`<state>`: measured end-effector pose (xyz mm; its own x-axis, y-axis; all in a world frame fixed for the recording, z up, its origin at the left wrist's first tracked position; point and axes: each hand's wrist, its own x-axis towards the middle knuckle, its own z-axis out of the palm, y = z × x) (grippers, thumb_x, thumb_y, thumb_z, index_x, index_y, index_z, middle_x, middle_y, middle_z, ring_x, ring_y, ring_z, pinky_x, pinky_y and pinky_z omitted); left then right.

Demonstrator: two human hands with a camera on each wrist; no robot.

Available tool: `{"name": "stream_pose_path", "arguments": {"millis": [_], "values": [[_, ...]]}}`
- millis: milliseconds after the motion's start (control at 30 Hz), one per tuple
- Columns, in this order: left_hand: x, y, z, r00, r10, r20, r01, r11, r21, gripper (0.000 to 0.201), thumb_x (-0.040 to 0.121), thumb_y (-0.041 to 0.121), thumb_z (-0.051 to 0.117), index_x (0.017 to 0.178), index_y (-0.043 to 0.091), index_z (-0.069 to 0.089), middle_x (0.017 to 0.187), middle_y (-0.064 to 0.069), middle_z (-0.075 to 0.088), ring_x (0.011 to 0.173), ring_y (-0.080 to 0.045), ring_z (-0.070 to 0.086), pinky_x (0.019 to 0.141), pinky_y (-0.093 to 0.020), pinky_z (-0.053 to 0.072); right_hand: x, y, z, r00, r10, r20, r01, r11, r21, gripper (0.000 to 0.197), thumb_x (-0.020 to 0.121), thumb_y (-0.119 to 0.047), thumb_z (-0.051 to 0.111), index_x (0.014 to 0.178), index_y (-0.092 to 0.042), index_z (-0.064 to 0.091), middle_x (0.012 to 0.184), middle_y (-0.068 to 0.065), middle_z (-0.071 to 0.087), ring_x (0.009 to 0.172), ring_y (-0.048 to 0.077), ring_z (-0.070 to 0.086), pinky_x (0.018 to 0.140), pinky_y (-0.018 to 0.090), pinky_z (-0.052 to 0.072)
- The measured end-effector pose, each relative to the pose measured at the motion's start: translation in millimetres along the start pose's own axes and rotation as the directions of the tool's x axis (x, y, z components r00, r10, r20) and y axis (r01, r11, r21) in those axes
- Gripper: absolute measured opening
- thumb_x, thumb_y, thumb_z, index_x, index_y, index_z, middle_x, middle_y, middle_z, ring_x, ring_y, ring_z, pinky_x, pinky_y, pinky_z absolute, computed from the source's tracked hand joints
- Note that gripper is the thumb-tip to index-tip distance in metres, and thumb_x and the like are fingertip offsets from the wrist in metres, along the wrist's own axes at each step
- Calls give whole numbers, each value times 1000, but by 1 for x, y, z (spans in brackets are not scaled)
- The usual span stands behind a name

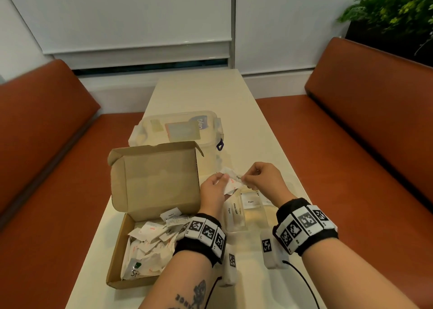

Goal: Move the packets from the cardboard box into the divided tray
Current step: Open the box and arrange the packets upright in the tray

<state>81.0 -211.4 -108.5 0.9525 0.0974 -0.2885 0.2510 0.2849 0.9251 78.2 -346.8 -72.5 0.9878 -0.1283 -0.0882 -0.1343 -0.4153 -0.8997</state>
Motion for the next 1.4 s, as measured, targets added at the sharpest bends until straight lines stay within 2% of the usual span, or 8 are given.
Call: {"name": "stream_pose_path", "arguments": {"millis": [200, 400, 800, 967, 1100, 1200, 1300, 1400], "values": [[4, -1, -6, 964, 238, -121, -190, 930, 316, 17, 96, 14, 52, 103, 15, 67, 109, -5, 66, 108, -26, 60, 95, -48, 49, -8, 20, 15, 993, 120, 4, -120, 993, -17, 12, 76, 4, 64, 75, -6, 59, 64, 10, 60, 52, 18, 56, 53, 27, 51], [5, 0, -6, 932, 339, -128, -256, 866, 430, 21, 97, 14, 51, 108, 12, 68, 114, -4, 65, 103, -15, 56, 89, -26, 46, -15, 31, 50, 990, 87, 108, -67, 982, -174, 13, 72, 0, 69, 67, -11, 62, 65, 1, 64, 59, 13, 60, 63, 24, 52], [5, 1, -8, 933, 336, -128, -250, 862, 441, 22, 97, 13, 51, 110, 11, 68, 119, -4, 63, 104, -12, 52, 92, -26, 45, -6, 42, 62, 983, 42, 177, 36, 910, -413, 6, 76, -15, 73, 80, -12, 69, 81, -1, 67, 79, 14, 60, 70, 22, 43], [6, 2, -7, 936, 331, -124, -248, 865, 436, 23, 97, 14, 51, 111, 12, 68, 118, -4, 62, 102, -12, 53, 88, -29, 50, -3, 42, 54, 967, -29, 252, 177, 790, -587, 38, 71, -33, 78, 108, -24, 69, 96, -1, 56, 97, 19, 51, 80, 26, 40], [7, 0, -7, 936, 330, -119, -250, 867, 432, 22, 97, 15, 51, 109, 13, 69, 115, -2, 63, 99, -11, 54, 68, -10, 44, -3, 45, 55, 956, -42, 291, 234, 706, -668, 51, 72, -42, 76, 121, -30, 63, 113, 3, 56, 110, 24, 44, 92, 30, 37], [7, 0, -7, 937, 333, -104, -260, 865, 429, 21, 96, 13, 52, 108, 12, 69, 113, -2, 64, 103, -15, 56, 83, -23, 48, -5, 47, 54, 953, -43, 300, 246, 689, -682, 51, 74, -43, 74, 121, -31, 62, 112, 4, 55, 109, 24, 44, 91, 30, 37], [6, -2, -7, 946, 311, -89, -250, 877, 410, 20, 95, 13, 52, 107, 13, 69, 112, -2, 65, 105, -17, 57, 90, -30, 49, -6, 44, 50, 963, -53, 266, 207, 775, -597, 41, 77, -35, 73, 117, -27, 64, 100, 2, 56, 99, 20, 49, 81, 27, 39], [6, -4, -6, 960, 272, -68, -230, 903, 362, 20, 95, 13, 53, 107, 14, 69, 111, -1, 64, 110, -21, 58, 95, -41, 49, -5, 37, 42, 998, -61, 18, 63, 971, -232, 14, 89, -22, 59, 101, -18, 66, 84, -2, 61, 80, 15, 56, 69, 24, 40]]}}
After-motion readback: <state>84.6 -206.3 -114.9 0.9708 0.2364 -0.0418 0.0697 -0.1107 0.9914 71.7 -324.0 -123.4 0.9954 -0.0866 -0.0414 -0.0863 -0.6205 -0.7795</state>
